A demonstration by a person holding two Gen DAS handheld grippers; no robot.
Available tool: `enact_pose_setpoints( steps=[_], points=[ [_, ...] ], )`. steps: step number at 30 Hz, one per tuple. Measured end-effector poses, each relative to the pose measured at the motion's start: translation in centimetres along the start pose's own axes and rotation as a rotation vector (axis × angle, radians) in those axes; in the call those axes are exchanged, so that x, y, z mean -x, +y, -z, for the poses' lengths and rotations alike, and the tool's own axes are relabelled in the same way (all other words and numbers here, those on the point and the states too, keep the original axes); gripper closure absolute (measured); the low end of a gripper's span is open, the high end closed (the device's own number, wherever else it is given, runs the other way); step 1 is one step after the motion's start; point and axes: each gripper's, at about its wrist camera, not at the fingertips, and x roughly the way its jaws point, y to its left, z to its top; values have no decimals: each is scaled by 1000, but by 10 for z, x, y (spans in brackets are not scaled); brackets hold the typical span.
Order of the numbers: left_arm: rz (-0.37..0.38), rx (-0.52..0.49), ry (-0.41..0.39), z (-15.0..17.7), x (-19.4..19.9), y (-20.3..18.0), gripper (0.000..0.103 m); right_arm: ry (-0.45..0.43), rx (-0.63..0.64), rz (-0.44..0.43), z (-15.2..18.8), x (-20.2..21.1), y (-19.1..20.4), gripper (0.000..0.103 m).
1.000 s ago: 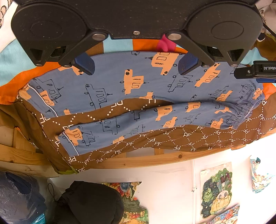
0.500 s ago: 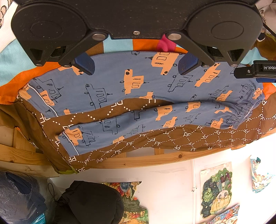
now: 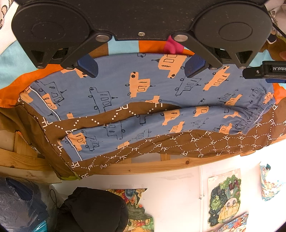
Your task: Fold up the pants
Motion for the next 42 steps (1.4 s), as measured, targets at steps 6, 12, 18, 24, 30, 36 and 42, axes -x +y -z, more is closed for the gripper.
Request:
enact_pose_setpoints(
  steps=[6,12,18,24,30,36,42],
  points=[
    [-1,-2,-12,-14,-6,5,0,-9,-5,14,-6,-3,-5,1],
    [-1,-56,-43,-76,-29,24,0,5,70,-55,-50,-31,-23,1],
    [-14,-307,-10,-169,-81,36,0,93,227,-204,-118,-99,-29,1],
    [-46,-460,55,-221,-158,50,0,260,529,-379,-176,-191,-8,1],
    [3,-648,146,-227,-219,66,0,309,667,-417,-214,-271,10,1],
    [61,-651,349,-222,-251,95,23,485,605,-486,-235,-356,-6,24],
    [99,-658,372,-220,-248,103,74,527,694,-568,-238,-358,-4,70]
  ],
)
